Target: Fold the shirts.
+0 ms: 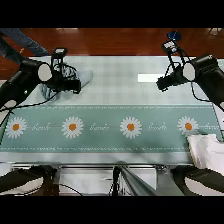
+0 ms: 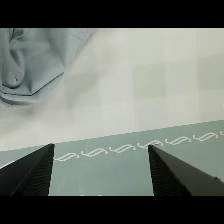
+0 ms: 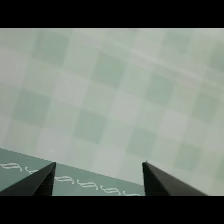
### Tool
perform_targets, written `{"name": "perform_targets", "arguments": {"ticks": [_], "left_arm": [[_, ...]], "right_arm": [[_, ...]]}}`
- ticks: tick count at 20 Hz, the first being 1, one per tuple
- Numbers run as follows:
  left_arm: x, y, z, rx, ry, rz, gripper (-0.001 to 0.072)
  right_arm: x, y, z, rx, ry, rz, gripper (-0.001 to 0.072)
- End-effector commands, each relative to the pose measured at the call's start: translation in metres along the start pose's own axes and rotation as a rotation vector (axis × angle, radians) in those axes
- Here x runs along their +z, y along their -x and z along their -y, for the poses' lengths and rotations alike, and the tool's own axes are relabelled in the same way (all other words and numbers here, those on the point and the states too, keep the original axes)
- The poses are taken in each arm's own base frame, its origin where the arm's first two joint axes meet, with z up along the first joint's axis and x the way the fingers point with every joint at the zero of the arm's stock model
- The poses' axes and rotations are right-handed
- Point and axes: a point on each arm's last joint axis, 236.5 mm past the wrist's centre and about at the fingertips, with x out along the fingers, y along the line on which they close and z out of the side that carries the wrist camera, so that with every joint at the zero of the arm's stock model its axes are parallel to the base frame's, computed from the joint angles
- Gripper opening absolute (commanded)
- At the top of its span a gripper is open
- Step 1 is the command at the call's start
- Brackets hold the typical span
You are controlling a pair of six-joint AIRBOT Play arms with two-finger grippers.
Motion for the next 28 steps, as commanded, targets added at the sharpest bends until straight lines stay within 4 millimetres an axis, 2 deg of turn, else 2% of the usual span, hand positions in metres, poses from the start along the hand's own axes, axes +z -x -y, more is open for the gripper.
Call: {"name": "perform_targets", "arguments": {"ticks": [1, 17, 22, 24, 26, 28], "left_arm": [[0.000, 0.000, 0.000, 0.000, -0.001, 0.001, 0.0720], [0.000, 0.000, 0.000, 0.000, -0.001, 0.001, 0.0720], [0.004, 0.000, 0.002, -0.004, -0.001, 0.019, 0.0720], [0.013, -0.001, -0.001, 0.001, -0.006, 0.051, 0.0720], [0.044, 0.004, -0.018, 0.063, -0.060, 0.177, 0.0720], [0.082, 0.018, -0.042, 0.110, -0.063, 0.322, 0.0720]], "right_arm": [[0.000, 0.000, 0.000, 0.001, 0.000, 0.001, 0.0591], [0.001, 0.000, 0.000, 0.001, 0.000, 0.002, 0.0591], [0.012, 0.001, -0.001, 0.001, 0.000, 0.050, 0.0592], [0.017, 0.001, 0.000, 0.001, 0.001, 0.073, 0.0592], [0.024, 0.001, 0.002, -0.008, 0.006, 0.102, 0.0592], [0.024, 0.001, 0.002, -0.008, 0.007, 0.101, 0.0591]]}}
